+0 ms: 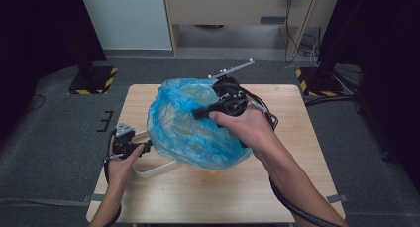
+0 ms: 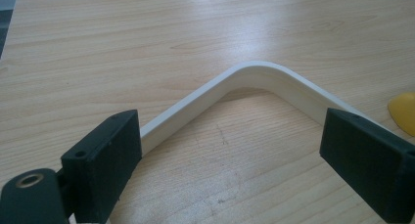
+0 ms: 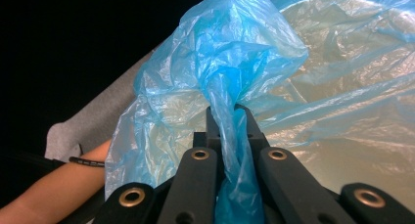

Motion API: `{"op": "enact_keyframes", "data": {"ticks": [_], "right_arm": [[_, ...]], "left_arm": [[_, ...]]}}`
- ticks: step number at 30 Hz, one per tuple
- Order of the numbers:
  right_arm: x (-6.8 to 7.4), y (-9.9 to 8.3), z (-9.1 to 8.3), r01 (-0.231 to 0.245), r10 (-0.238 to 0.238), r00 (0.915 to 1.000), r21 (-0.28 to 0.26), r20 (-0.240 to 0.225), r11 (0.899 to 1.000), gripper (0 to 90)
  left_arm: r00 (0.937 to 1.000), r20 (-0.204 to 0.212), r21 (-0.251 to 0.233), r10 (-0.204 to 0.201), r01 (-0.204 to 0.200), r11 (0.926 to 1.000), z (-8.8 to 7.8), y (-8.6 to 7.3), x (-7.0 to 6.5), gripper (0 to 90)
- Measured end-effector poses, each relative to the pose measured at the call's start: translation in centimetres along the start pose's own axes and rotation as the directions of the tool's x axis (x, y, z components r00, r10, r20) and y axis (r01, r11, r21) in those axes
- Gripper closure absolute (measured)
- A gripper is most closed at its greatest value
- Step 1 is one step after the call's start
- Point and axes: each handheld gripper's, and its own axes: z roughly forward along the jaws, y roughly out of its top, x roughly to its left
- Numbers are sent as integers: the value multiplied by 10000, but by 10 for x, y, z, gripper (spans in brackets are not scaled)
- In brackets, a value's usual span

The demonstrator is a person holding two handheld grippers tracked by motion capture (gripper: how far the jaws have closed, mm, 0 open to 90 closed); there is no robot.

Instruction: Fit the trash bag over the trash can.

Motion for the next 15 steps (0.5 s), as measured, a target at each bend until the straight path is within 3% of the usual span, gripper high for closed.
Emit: {"op": "enact_keyframes", "data": {"ticks": [15], "right_arm": [[5, 3, 11, 345, -356, 9993, 773, 125, 9964, 883]], "left_arm": [[10000, 2, 23, 16, -16, 10000, 0, 0, 1, 78]]}}
